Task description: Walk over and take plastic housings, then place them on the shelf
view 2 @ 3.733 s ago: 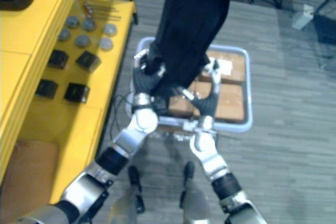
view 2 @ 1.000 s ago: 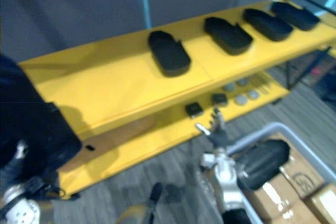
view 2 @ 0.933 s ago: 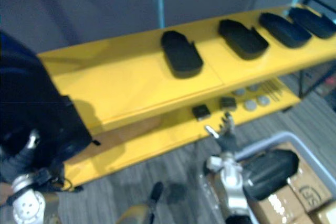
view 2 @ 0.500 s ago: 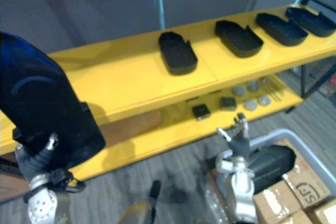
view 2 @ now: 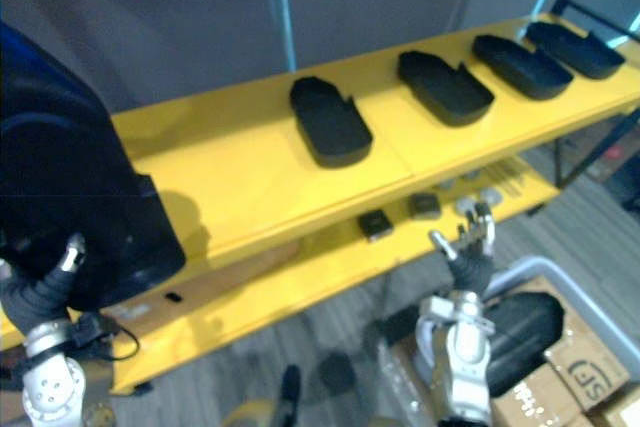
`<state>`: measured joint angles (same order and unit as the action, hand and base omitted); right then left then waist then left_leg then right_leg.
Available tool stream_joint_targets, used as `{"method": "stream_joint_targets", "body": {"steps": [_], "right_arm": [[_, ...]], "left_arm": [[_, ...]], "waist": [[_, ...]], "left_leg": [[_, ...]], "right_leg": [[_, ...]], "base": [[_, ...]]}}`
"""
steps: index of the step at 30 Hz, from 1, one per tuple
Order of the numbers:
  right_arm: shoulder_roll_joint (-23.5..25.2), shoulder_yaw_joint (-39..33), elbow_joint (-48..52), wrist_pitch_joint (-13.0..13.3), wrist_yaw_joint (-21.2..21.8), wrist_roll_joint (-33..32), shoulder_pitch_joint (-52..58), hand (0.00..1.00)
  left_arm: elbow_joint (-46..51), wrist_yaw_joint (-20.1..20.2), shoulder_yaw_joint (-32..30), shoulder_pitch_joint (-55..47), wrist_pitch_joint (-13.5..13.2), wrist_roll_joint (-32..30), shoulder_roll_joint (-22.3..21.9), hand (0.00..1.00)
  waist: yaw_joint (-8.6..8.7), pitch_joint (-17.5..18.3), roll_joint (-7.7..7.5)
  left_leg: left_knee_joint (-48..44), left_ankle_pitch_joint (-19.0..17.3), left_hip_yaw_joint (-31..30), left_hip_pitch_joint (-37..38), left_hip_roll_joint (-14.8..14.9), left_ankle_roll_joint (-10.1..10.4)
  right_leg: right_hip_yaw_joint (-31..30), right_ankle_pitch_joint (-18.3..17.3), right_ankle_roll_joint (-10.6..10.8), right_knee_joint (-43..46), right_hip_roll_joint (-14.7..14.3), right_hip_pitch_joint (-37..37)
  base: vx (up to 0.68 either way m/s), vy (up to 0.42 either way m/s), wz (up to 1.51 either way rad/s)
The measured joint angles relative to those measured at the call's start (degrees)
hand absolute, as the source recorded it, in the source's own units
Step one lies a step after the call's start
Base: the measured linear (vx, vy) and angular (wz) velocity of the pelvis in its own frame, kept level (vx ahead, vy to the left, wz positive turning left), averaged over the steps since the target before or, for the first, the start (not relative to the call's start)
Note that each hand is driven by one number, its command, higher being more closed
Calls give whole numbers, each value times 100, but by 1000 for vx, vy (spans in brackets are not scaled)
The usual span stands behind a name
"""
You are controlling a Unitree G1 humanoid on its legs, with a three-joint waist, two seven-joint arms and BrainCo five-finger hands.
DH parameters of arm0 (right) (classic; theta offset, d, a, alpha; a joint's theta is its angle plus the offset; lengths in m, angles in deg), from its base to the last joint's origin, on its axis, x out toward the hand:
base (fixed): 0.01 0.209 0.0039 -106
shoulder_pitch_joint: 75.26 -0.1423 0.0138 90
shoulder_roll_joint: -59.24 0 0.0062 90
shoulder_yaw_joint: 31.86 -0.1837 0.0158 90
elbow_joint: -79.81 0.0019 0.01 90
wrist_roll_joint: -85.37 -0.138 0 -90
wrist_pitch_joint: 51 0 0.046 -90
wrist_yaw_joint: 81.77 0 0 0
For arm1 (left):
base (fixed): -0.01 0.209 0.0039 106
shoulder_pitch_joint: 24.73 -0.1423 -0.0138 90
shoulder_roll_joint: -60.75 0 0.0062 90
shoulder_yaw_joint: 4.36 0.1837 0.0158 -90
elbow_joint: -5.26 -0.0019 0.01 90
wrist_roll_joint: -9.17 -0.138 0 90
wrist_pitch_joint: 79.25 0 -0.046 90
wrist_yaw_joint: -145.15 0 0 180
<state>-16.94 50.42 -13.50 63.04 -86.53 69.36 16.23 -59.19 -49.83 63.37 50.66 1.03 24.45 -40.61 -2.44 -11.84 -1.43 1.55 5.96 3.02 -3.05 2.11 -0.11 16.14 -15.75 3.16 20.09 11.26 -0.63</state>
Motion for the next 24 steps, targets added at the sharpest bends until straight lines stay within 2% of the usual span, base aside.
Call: {"method": "stream_joint_targets", "body": {"steps": [1, 2, 3, 5, 8, 11, 15, 18, 22, 24], "right_arm": [[2, 8, 8, 2, 22, -11, -21, 0], [1, 51, 19, 5, 143, -13, -78, 0], [-41, 107, 16, 3, 236, -16, -133, 0], [-201, 287, 21, -10, 407, -13, -175, 0], [-260, 344, 28, -24, 617, -14, -174, 0], [-354, 468, 62, -33, 767, -134, -162, 0], [-365, 628, 267, -34, 860, -133, -146, 0], [-351, 798, 269, -35, 901, -132, -168, 0], [-350, 1040, 263, -35, 998, -227, -204, 0], [-347, 1237, 169, -34, 1012, -426, -338, 0]], "left_arm": [[2, -5, -17, 18, 2, 4, 2, 100], [5, -43, -61, 69, 6, 12, 17, 100], [-13, -74, -73, 91, 26, 14, -66, 100], [-11, -113, -30, 54, 66, 15, -325, 100], [6, -115, 49, 56, 115, -2, -415, 100], [35, -125, 119, 68, 124, -18, -530, 100], [34, -157, 286, 123, 237, -61, -530, 100], [32, -177, 303, 114, 281, -67, -529, 100], [-11, -289, 278, -86, 547, -56, -527, 100], [-31, -366, 279, -412, 694, -29, -535, 100]], "waist": [[-16, 50, -101], [-63, 62, -206], [-76, 89, -262], [-78, 107, -41], [-69, 152, 90], [-38, 163, 105], [-6, 166, 104], [-55, 174, 91], [-80, 217, 94], [-194, 286, 110]], "left_leg": [[-5, -32, 76, 3, -9, 46], [-10, -77, 205, 3, -70, 114], [-17, -123, 241, 15, -61, 179], [15, -128, 272, -1, 134, 283], [119, -67, 273, 10, 300, 397], [245, -40, 266, 133, 346, 439], [294, -53, 208, 198, 251, 431], [295, -55, 198, 200, 218, 427], [301, -60, 59, 308, 132, 414], [299, -54, -16, 293, 127, 416]], "right_leg": [[132, 367, -40, -312, 61, 28], [297, 961, -16, -683, 150, 81], [354, 990, 387, -892, 152, 17], [381, 1181, 267, -1491, -141, -165], [407, 1406, 246, -1832, -384, -308], [425, 1423, 243, -1891, -447, -400], [577, 1423, 249, -1995, -397, -562], [596, 1422, 255, -1995, -344, -574], [734, 1397, 281, -1995, -291, -754], [768, 1388, 280, -1994, -306, -771]], "base": [[73, -86, -32], [54, -135, -32], [38, -161, -31], [28, -155, -21], [78, -147, -7], [100, -74, -2], [53, 5, 12], [-1, 37, 7], [-9, 20, 12], [-25, -6, 13]]}}
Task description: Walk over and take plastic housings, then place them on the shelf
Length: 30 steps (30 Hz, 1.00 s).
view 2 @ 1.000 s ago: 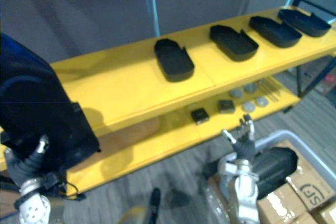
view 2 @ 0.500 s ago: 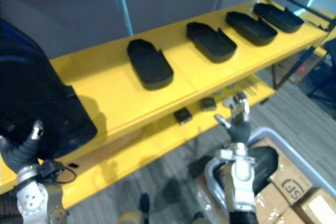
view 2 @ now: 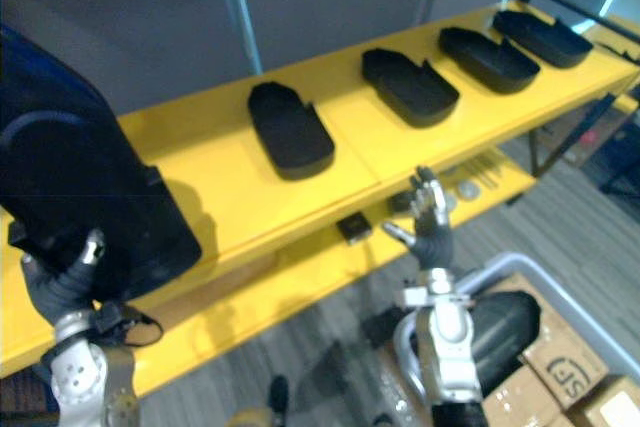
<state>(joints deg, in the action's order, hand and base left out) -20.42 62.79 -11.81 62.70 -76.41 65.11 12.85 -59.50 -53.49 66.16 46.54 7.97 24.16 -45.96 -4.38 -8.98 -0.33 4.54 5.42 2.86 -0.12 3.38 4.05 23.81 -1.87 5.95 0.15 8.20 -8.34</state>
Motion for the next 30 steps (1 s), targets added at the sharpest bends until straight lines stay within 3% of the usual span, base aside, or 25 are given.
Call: {"method": "stream_joint_targets", "body": {"steps": [3, 5, 7, 8, 9, 11, 12, 16, 21, 27, 28, 30], "right_arm": [[12, 128, -252, 1, 28, -82, -161, 0], [13, 191, -547, 2, 30, -75, -264, 0], [-3, 280, -632, 3, -25, 44, -282, 0], [-58, 245, -632, 12, -64, 74, -300, 0], [-75, 135, -640, 24, -131, 69, -329, 0], [-161, 50, -630, 23, -190, 11, -333, 0], [-196, -14, -641, 37, -196, -39, -293, 0], [106, -101, -640, 70, -349, -139, -285, 0], [326, -42, -620, 86, -722, -78, -284, 0], [399, -49, -606, 85, -799, 150, -69, 0], [376, -67, -595, 85, -850, 203, -24, 0], [379, -66, -550, 85, -850, 204, -15, 0]], "left_arm": [[-161, -154, -20, -175, 48, 94, -51, 100], [-214, -133, -130, -354, 46, 250, -240, 100], [-239, -86, -230, -609, 40, 373, -322, 100], [-295, -4, -227, -650, 14, 471, -298, 100], [-382, 110, -216, -618, -56, 510, -315, 100], [-401, 214, -218, -723, -97, 526, -358, 100], [-421, 261, -223, -791, -153, 528, -401, 100], [-339, 400, -163, -699, -259, 529, -392, 100], [-338, 643, 81, -461, -204, 467, -146, 100], [-337, 828, 237, -240, -205, 463, -45, 100], [-338, 1008, 290, 100, -82, 413, 46, 100], [-342, 1014, 291, 214, -25, 413, 79, 100]], "waist": [[-31, 15, 26], [-178, 20, 43], [-216, 76, 72], [-211, 140, -36], [-257, 149, -93], [-276, 196, 31], [-224, 293, 157], [-170, 257, 45], [-129, 209, -60], [-97, 171, -4], [58, 34, 118], [95, -43, 63]], "left_leg": [[-1, 102, -291, -145, 8, 36], [6, 82, -372, -287, 27, 18], [-73, -136, 122, -431, 133, -290], [-148, -425, 515, -584, 128, -623], [-634, -476, 995, -830, 192, -701], [-1188, -402, 1208, -838, 260, -626], [-789, -302, 1143, -614, 271, -8], [10, 80, 1014, -255, 18, -112], [11, 53, 1012, -150, -93, -151], [44, 47, 1107, -88, -109, -182], [45, 65, 1289, -81, -104, -219], [46, 79, 1328, -66, -106, -239]], "right_leg": [[312, -44, -3, 3, -44, -69], [587, -139, -34, 98, -87, -61], [931, -169, -56, 137, -96, -84], [1215, -162, -61, 60, -5, -63], [1474, -175, -70, 84, 164, -23], [1541, -315, 5, 323, 215, -1], [1551, -370, 22, 451, 184, -9], [1532, -345, 16, 467, 311, -98], [1352, -286, 0, 551, 453, -167], [1127, -283, 4, 561, 475, -138], [868, -292, -10, 922, 592, 132], [819, -291, -9, 917, 615, 139]], "base": [[-46, -39, 58], [-46, -61, 67], [1, -91, 85], [77, -90, 117], [144, -78, 111], [222, -9, 64], [202, 78, 47], [97, 87, 26], [31, 79, 5], [-63, 43, -17], [-191, 97, -47], [-123, 62, -27]]}}
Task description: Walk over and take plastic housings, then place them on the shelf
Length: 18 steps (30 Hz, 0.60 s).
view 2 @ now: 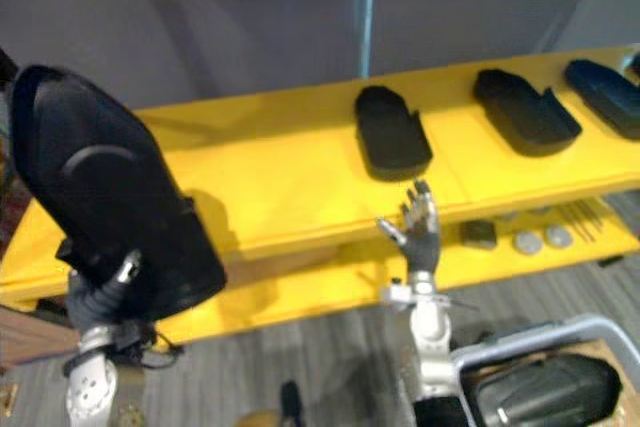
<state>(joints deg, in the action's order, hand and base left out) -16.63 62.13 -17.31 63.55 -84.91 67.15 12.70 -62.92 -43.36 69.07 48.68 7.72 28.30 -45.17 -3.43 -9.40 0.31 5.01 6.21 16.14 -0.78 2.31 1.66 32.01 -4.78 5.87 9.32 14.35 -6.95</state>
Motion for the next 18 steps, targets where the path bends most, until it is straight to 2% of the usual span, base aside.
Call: {"method": "stream_joint_targets", "body": {"steps": [3, 5, 9, 14, 16, 17, 18], "right_arm": [[3, -40, 23, 0, 8, 16, 24, 0], [3, -284, 478, 3, -13, 399, 292, 0], [-34, -496, 844, 45, 2, 839, 401, 0], [-51, -475, 886, -10, -57, 869, 579, 0], [-63, -471, 875, -288, 5, 688, 715, 0], [-63, -471, 852, -523, 177, 564, 807, 0], [-64, -471, 818, -640, 268, 522, 868, 0]], "left_arm": [[-27, -4, 18, 40, 11, 1, 111, 100], [-112, -26, 221, 238, 28, -8, 195, 100], [-199, 15, 438, 316, 72, -170, 161, 100], [-298, 19, 666, 465, 120, -208, 169, 100], [-444, -52, 691, 754, 193, -226, 183, 100], [-516, -121, 667, 883, 200, -217, 195, 100], [-532, -153, 656, 934, 211, -215, 201, 100]], "waist": [[43, -68, -26], [119, -122, 68], [153, -169, -49], [294, -162, -3], [369, -159, 2], [428, -156, 5], [445, -156, 5]], "left_leg": [[2, -3, 3, -15, 28, -36], [7, 91, -177, -206, 98, -57], [10, 200, -212, -335, 120, 47], [10, 332, -135, -320, 285, 140], [10, 349, -127, -311, 325, 160], [10, 350, -114, -309, 336, 161], [10, 350, -96, -305, 341, 161]], "right_leg": [[-278, 14, -21, -6, -62, 62], [-1289, 166, -242, -260, -331, 101], [-1362, -26, -204, -458, -385, 167], [-1485, -4, -128, -496, -535, 192], [-1496, -2, -126, -496, -571, 194], [-1511, 1, -121, -494, -578, 202], [-1531, 7, -113, -494, -579, 212]], "base": [[-61, 14, -1], [-79, 28, 37], [-50, -68, 4], [-17, -74, -12], [-12, -44, -4], [-8, -18, -6], [-5, -2, -18]]}}
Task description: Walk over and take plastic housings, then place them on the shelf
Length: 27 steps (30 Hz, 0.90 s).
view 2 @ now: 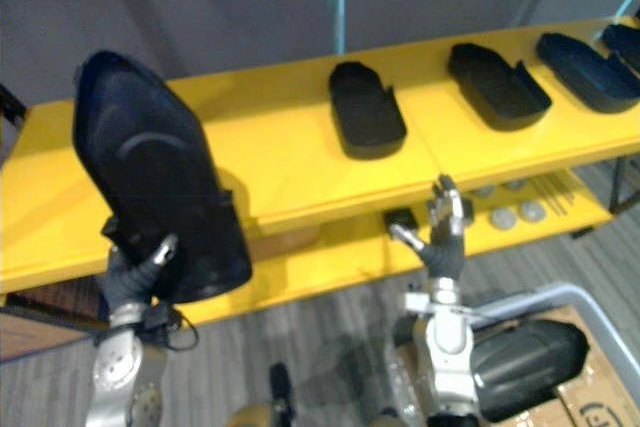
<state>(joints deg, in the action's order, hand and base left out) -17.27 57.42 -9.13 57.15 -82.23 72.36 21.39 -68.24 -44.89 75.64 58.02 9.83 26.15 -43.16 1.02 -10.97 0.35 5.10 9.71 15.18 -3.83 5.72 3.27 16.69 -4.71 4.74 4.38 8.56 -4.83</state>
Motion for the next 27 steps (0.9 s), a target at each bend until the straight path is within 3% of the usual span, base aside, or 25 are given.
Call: {"method": "stream_joint_targets", "body": {"steps": [2, 5, 8, 10, 14, 19, 27], "right_arm": [[-2, 4, -442, -308, 382, -42, 254, 0], [-1, 35, -1091, -440, 740, 47, 584, 0], [-36, 77, -1435, -435, 829, 97, 685, 0], [-122, 158, -1652, -308, 831, 96, 705, 0], [-241, 514, -1807, -221, 922, 92, 677, 0], [-307, 1009, -1794, -186, 1063, 75, 694, 0], [-452, 1438, -1793, -336, 1161, 41, 963, 0]], "left_arm": [[-22, -74, -3, 162, 34, 66, 108, 100], [-36, -82, -7, 301, 265, 113, 314, 100], [-142, -85, -4, 335, 393, 116, 382, 100], [-652, -116, 15, 578, 700, 114, 424, 100], [-1352, -295, 207, 1037, 1015, 333, 729, 100], [-2987, -515, 216, 2097, 1114, 455, 1333, 100], [-5011, -1037, 220, 3928, 1097, 780, 2525, 100]], "waist": [[6, 6, -4], [65, 8, 0], [121, 44, 51], [155, 120, 174], [155, 222, 179], [181, 334, 62], [464, 387, -27]], "left_leg": [[1, 0, 117, 2, 22, 0], [3, 2, 134, 59, 23, -1], [4, 7, 158, 75, 29, -8], [5, 33, 196, 83, 44, -19], [8, 20, 213, 73, 144, 20], [7, 43, 295, 53, 219, 54], [4, 69, 535, -23, 212, 31]], "right_leg": [[-152, 24, 33, 15, -2, 81], [-185, 26, 36, 25, -2, 60], [-238, 31, 43, 36, -4, 67], [-275, 47, 68, 27, -10, 80], [-319, 62, 42, -82, -107, 87], [-457, 127, -2, -187, -177, 123], [-736, 278, 75, -174, -178, 322]], "base": [[-4, 6, -26], [-10, 2, -8], [-33, 6, -7], [-57, 3, -7], [-64, -21, -6], [-13, -16, -10], [22, 12, -13]]}}
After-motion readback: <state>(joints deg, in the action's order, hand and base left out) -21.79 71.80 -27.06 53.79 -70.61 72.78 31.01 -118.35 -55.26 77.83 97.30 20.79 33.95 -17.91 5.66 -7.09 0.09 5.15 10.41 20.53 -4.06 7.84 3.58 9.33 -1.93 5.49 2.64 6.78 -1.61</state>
